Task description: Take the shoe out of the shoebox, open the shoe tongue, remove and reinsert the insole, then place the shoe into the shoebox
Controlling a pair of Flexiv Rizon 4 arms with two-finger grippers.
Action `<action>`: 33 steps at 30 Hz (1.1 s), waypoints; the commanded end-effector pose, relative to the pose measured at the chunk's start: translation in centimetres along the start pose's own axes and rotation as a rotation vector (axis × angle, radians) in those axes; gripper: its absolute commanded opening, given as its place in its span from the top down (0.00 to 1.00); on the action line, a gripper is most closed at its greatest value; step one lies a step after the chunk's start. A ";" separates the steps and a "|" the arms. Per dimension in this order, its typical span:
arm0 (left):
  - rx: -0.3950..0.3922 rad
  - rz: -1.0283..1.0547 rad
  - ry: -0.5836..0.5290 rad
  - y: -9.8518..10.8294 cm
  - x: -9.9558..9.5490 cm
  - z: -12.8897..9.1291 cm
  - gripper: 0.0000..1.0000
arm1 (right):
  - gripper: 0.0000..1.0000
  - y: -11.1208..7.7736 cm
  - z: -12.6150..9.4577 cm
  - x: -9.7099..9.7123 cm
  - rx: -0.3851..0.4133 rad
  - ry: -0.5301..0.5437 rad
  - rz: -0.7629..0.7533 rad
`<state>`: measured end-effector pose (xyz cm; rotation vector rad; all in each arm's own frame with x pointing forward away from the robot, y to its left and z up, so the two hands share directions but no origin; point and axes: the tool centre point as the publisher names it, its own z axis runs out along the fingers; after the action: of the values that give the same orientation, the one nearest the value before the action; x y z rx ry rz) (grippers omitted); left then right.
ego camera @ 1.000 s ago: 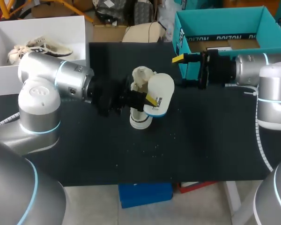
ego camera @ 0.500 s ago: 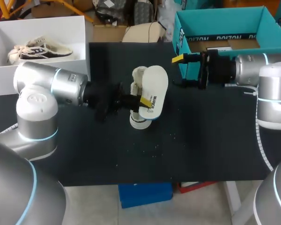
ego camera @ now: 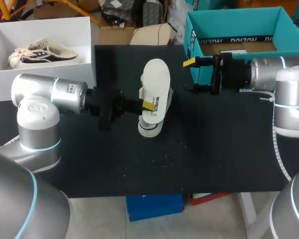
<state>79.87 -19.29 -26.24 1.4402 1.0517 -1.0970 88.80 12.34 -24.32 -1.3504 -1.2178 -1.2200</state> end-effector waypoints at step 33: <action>0.021 0.014 -0.027 2.0 1.2 1.3 1.00 | 0.51 -1.9 6.1 -1.6 0.021 -0.012 -0.009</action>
<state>82.05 -20.62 -27.01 1.4450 1.0113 -1.1235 87.47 17.22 -25.93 -1.3354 -1.2525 -1.1890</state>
